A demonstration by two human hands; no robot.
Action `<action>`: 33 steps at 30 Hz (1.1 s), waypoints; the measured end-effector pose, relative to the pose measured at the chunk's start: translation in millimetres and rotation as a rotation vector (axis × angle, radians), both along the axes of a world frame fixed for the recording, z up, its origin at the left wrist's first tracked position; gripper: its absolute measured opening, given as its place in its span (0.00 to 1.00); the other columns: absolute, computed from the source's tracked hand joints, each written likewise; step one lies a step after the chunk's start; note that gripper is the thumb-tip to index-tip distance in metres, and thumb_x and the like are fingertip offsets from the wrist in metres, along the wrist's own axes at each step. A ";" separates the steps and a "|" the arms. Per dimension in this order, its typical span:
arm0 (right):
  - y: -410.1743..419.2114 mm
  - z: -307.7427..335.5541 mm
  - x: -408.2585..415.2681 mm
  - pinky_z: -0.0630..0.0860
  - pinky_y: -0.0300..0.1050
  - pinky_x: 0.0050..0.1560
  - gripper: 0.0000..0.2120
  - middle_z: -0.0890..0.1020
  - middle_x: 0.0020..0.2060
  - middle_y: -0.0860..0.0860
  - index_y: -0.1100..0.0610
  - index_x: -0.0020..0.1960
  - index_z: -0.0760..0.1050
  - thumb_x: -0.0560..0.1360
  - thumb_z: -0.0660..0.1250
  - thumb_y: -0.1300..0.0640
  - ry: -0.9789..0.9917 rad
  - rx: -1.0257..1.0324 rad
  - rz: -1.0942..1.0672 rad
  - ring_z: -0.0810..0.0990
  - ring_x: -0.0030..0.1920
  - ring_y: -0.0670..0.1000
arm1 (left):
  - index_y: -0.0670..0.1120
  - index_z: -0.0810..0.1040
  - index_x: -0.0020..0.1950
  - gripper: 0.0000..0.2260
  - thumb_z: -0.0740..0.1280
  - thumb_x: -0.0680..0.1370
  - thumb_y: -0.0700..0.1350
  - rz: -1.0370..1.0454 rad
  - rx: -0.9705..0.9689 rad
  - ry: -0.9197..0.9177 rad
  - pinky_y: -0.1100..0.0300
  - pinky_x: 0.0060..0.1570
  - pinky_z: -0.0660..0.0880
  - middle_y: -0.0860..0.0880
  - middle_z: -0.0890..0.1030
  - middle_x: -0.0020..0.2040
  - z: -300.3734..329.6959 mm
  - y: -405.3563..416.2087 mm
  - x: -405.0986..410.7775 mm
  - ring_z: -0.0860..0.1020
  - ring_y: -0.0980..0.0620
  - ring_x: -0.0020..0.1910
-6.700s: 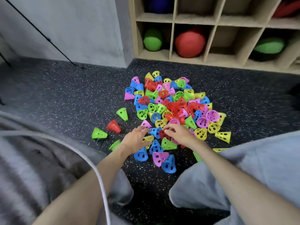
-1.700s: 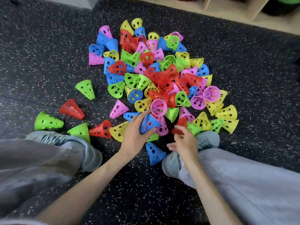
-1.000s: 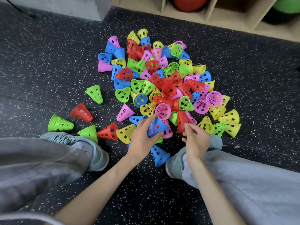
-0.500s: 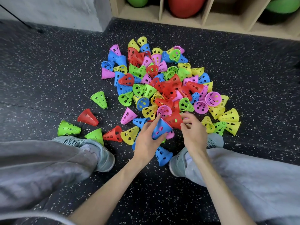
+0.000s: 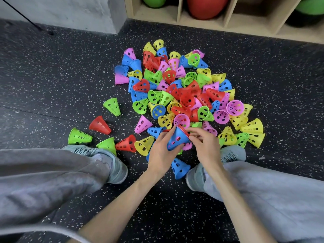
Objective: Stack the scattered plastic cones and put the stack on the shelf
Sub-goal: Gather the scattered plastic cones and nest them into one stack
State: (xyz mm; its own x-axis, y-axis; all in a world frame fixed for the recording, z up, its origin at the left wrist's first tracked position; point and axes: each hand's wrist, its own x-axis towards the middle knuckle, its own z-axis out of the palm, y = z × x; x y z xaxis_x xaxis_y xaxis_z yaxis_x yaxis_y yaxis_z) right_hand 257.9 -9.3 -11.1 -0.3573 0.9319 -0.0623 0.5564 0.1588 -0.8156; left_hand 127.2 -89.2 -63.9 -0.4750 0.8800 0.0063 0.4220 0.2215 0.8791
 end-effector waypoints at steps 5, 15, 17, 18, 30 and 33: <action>-7.1 -2.7 -3.7 0.73 0.25 0.46 0.15 0.84 0.48 0.40 0.46 0.60 0.83 0.80 0.67 0.63 0.035 0.000 0.026 0.79 0.49 0.31 | 0.57 0.68 0.78 0.31 0.74 0.77 0.50 0.020 -0.015 0.005 0.61 0.52 0.75 0.55 0.77 0.59 0.4 -1.0 -1.6 0.75 0.58 0.54; -9.9 -10.3 -11.4 0.80 0.47 0.48 0.14 0.84 0.43 0.41 0.42 0.58 0.78 0.77 0.71 0.58 0.007 -0.082 0.050 0.83 0.43 0.41 | 0.59 0.73 0.74 0.29 0.77 0.75 0.53 -0.007 -0.024 -0.015 0.69 0.60 0.72 0.60 0.79 0.66 -5.9 -4.1 -16.3 0.75 0.64 0.63; -9.7 -12.6 -9.4 0.80 0.50 0.49 0.15 0.84 0.42 0.42 0.42 0.59 0.77 0.77 0.71 0.58 -0.005 -0.093 0.043 0.84 0.44 0.44 | 0.57 0.74 0.73 0.28 0.78 0.74 0.52 -0.043 -0.025 -0.032 0.69 0.56 0.73 0.60 0.81 0.62 -7.5 -1.8 -17.3 0.78 0.64 0.59; -9.3 -14.1 -6.2 0.80 0.50 0.49 0.15 0.84 0.42 0.42 0.42 0.59 0.77 0.77 0.71 0.58 -0.018 -0.096 0.028 0.83 0.44 0.43 | 0.56 0.75 0.73 0.28 0.78 0.74 0.52 -0.074 -0.036 -0.031 0.66 0.55 0.75 0.60 0.82 0.60 -8.3 0.4 -16.0 0.79 0.63 0.57; -2.9 -20.7 8.9 0.74 0.45 0.43 0.15 0.79 0.39 0.38 0.47 0.61 0.78 0.78 0.70 0.61 -0.128 -0.073 -0.139 0.77 0.40 0.36 | 0.50 0.72 0.75 0.30 0.77 0.74 0.43 -0.331 -0.296 0.434 0.43 0.71 0.68 0.50 0.71 0.72 -38.3 -4.1 -44.5 0.73 0.45 0.69; -5.1 -22.6 8.5 0.77 0.47 0.47 0.15 0.79 0.39 0.38 0.46 0.62 0.78 0.78 0.70 0.60 -0.142 -0.082 -0.129 0.78 0.41 0.38 | 0.49 0.71 0.76 0.31 0.77 0.74 0.44 -0.332 -0.313 0.490 0.46 0.69 0.70 0.48 0.70 0.70 -38.1 -4.8 -49.0 0.73 0.44 0.66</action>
State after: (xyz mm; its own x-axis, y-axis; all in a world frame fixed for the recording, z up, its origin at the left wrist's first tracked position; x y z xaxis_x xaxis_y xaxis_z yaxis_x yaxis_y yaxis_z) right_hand 266.4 -14.4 -33.7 -0.2175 0.9592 -0.1809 0.6783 0.0153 -0.7346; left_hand 78.1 -94.1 -102.0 -0.1854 0.9744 -0.1269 0.8460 0.2240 0.4839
